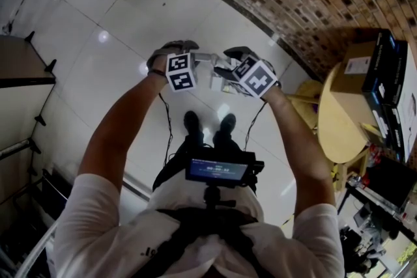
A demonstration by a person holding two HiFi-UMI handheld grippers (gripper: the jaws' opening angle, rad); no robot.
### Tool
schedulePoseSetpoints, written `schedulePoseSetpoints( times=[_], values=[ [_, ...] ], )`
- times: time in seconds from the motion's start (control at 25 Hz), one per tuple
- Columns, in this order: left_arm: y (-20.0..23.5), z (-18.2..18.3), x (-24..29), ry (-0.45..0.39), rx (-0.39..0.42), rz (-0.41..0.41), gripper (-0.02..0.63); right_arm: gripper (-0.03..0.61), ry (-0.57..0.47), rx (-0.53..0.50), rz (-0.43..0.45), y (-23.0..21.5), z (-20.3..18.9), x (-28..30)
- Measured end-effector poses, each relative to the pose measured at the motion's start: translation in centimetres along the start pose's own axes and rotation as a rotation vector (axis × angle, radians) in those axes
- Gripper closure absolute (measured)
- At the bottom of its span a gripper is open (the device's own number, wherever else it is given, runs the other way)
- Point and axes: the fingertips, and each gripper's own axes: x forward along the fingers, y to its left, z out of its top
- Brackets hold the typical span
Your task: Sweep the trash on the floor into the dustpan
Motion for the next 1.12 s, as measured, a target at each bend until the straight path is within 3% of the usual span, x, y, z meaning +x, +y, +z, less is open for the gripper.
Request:
schedulePoseSetpoints(
  times=[0.52, 1.12],
  values=[
    [-0.4, -1.0, -1.3, 0.01, -0.006, 0.016, 0.46, 0.296, 0.01, 0.002, -0.04, -0.4, -1.3, -1.5],
    [-0.5, -2.7, -4.9, 0.011, -0.055, 0.055, 0.449, 0.29, -0.023, 0.143, -0.133, -1.2, -5.6, -5.9]
  ],
)
